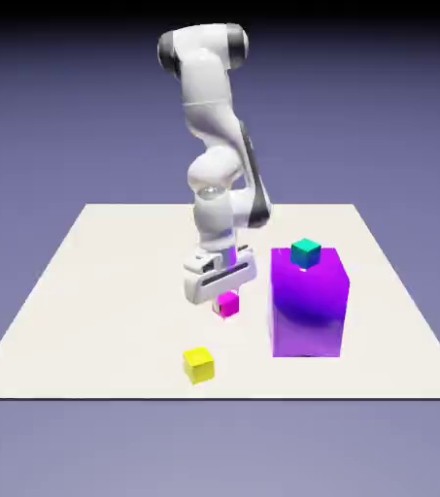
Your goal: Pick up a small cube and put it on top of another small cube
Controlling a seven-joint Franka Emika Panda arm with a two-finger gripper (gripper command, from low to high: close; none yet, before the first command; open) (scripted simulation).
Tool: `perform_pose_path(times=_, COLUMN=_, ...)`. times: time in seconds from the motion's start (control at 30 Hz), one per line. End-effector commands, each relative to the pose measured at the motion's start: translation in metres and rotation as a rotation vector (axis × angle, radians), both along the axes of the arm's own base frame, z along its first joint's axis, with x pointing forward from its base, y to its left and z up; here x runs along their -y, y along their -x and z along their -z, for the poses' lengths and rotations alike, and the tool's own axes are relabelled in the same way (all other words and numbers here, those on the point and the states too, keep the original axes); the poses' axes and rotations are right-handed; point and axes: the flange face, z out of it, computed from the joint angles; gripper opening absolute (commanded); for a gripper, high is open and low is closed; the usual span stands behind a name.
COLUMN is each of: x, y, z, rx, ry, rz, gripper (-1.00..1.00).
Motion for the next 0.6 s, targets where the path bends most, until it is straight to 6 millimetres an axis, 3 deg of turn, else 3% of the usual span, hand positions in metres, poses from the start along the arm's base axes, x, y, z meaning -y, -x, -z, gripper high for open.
perform_pose_path(times=0.0, x=-0.004, y=-0.007, z=-0.007, rx=-0.005, ry=-0.009, rz=-0.035, gripper=-1.00)
perform_pose_path(times=0.17, x=-0.025, y=-0.038, z=-0.049, rx=-0.021, ry=-0.044, rz=-0.212, gripper=-1.00)
perform_pose_path(times=0.37, x=-0.046, y=-0.063, z=-0.115, rx=-0.025, ry=-0.063, rz=-0.423, gripper=-1.00)
perform_pose_path(times=0.57, x=-0.100, y=-0.048, z=-0.184, rx=0.006, ry=-0.050, rz=-0.764, gripper=-1.00)
